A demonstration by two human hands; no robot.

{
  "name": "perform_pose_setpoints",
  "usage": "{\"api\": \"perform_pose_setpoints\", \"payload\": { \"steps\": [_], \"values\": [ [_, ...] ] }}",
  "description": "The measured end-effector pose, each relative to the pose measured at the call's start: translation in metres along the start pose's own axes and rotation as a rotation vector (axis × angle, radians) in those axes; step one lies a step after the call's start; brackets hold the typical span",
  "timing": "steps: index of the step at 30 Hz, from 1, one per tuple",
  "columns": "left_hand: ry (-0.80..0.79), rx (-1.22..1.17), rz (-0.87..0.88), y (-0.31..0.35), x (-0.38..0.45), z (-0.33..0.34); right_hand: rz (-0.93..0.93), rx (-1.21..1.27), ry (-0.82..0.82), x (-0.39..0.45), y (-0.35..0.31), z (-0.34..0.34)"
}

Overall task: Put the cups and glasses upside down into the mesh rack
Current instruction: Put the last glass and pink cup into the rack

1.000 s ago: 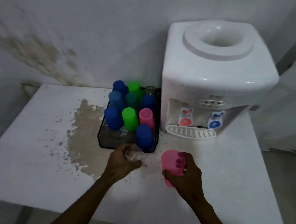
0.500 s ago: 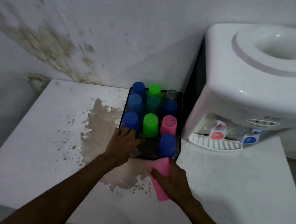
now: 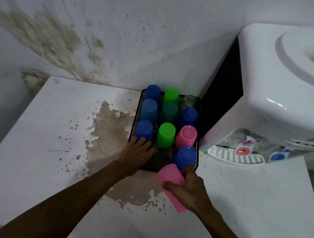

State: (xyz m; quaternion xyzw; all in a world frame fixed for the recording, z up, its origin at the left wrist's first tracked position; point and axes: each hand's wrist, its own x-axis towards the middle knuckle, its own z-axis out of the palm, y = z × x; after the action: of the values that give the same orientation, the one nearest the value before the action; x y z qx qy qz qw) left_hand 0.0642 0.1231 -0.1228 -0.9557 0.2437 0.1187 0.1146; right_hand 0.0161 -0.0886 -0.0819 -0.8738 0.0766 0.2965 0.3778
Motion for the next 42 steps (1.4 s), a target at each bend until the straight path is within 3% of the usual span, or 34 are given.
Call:
{"api": "perform_pose_setpoints", "payload": {
  "steps": [9,15,19,24,31,42],
  "values": [
    [0.092,-0.006,0.027,-0.001,-0.001,0.017,-0.081,-0.113,-0.034,-0.008,-0.027,-0.007],
    [0.145,-0.145,0.034,-0.004,-0.014,0.019,-0.184,-0.219,0.063,-0.013,-0.053,-0.022],
    [0.315,-0.493,-0.161,-0.018,-0.034,0.014,-0.27,-0.33,0.212,-0.007,-0.074,-0.031],
    [0.475,-0.795,-0.412,-0.029,-0.048,0.021,-0.313,-0.564,0.234,0.013,-0.092,-0.02],
    [0.428,-0.88,-0.454,-0.019,-0.042,0.028,-0.29,-0.811,0.227,0.031,-0.097,0.009],
    [0.404,-0.835,-0.484,-0.002,-0.025,0.031,-0.354,-0.896,0.303,0.051,-0.078,0.028]
  ]
}}
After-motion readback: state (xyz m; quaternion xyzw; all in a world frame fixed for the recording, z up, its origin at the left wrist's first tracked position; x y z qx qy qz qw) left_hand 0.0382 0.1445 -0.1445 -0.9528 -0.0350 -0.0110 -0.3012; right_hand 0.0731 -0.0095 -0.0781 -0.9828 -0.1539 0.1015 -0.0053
